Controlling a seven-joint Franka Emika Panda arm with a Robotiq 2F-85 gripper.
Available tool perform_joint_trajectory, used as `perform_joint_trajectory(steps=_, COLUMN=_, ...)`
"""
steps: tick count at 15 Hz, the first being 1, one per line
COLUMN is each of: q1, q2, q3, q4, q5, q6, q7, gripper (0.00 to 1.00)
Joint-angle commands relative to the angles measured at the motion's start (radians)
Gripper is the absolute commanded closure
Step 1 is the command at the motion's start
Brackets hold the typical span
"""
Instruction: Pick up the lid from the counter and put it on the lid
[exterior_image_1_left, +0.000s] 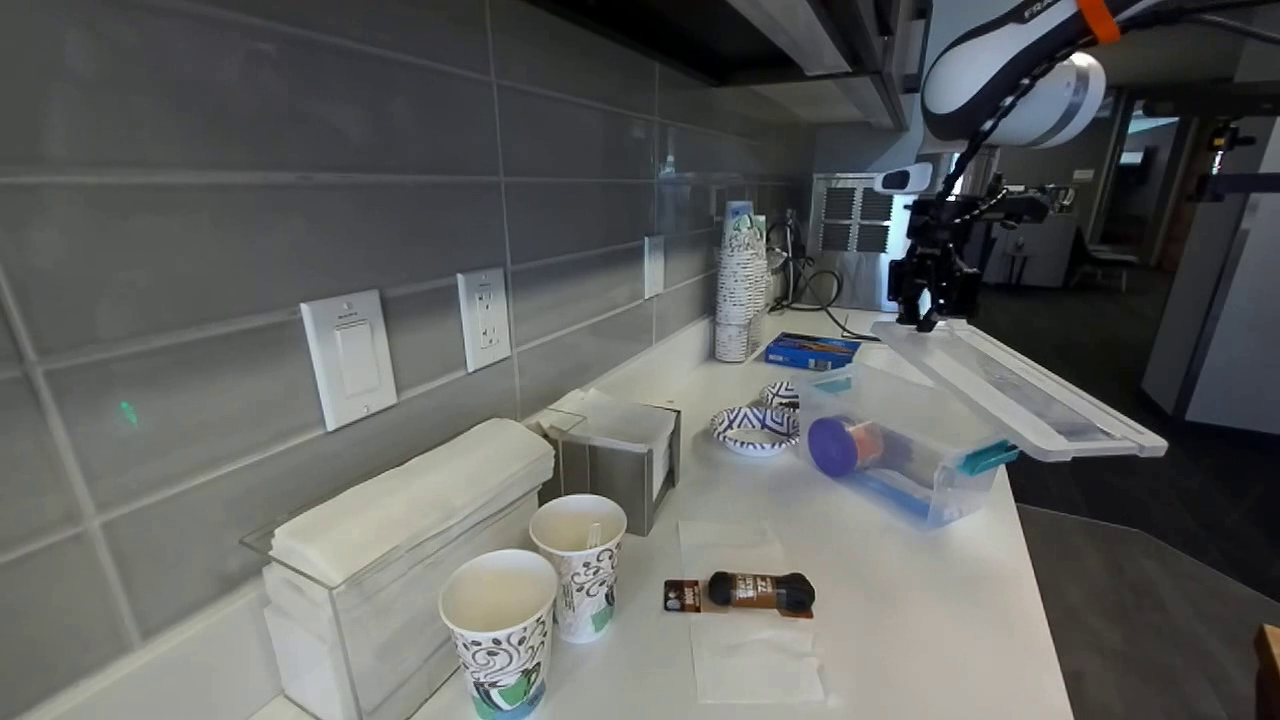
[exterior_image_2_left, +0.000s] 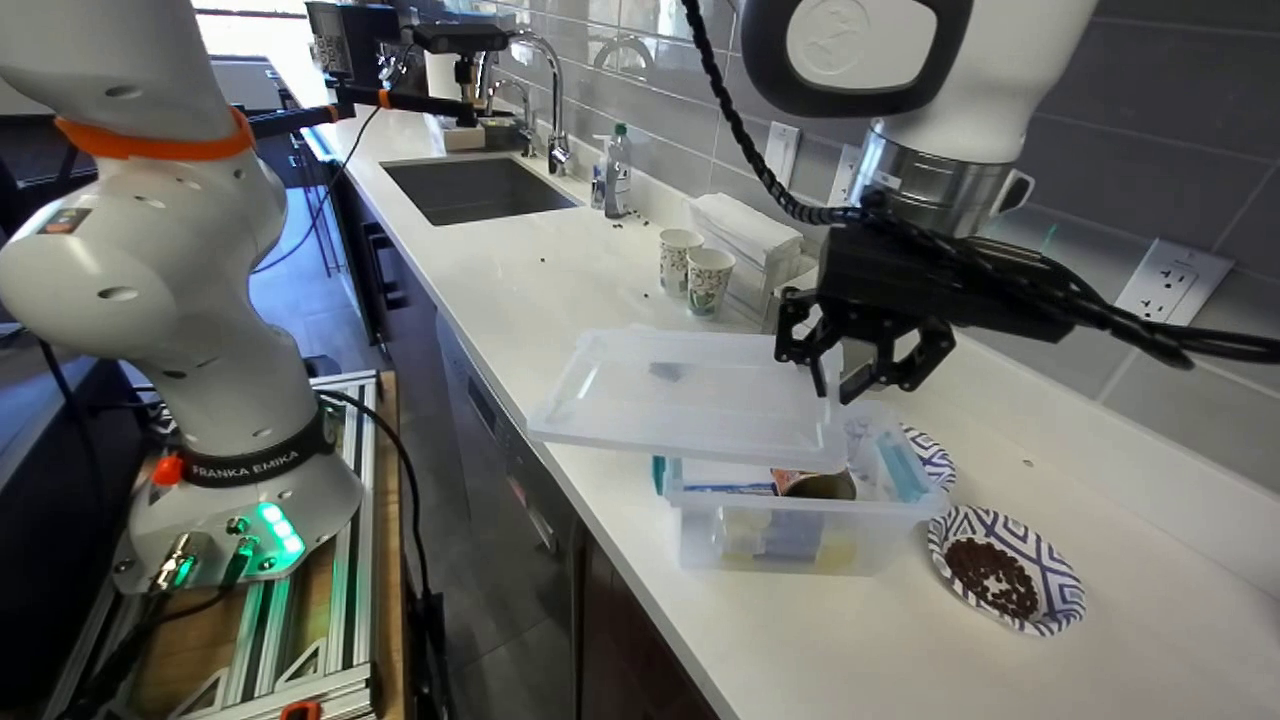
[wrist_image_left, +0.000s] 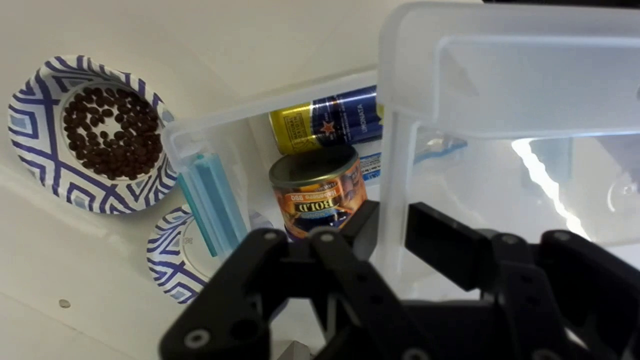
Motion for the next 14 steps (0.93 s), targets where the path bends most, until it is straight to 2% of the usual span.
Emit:
perform_joint_trajectory(steps=1, q1=-0.05, q2=0.158, q3=0.035, q4=0.172, q5=-0.007, q6=-0.057, q7=-0.072, gripper=0.94)
perform_joint_trajectory(steps=6, q1=-0.076, q2=0.291, q3=0.111, q4=0.31, q5=-0.017, q6=-0.03, q7=-0.145, gripper=0.94)
perform_joint_trajectory(steps=10, q1=-0.096, q2=0.39, q3=0.163, q4=0.435, q5=-0.01, q6=-0.06, q7=-0.176, gripper=0.94)
perform_joint_trajectory(steps=14, q1=-0.117, q2=0.446, q3=0.196, q4=0.508, q5=-0.013, q6=-0.077, q7=-0.2, gripper=0.94)
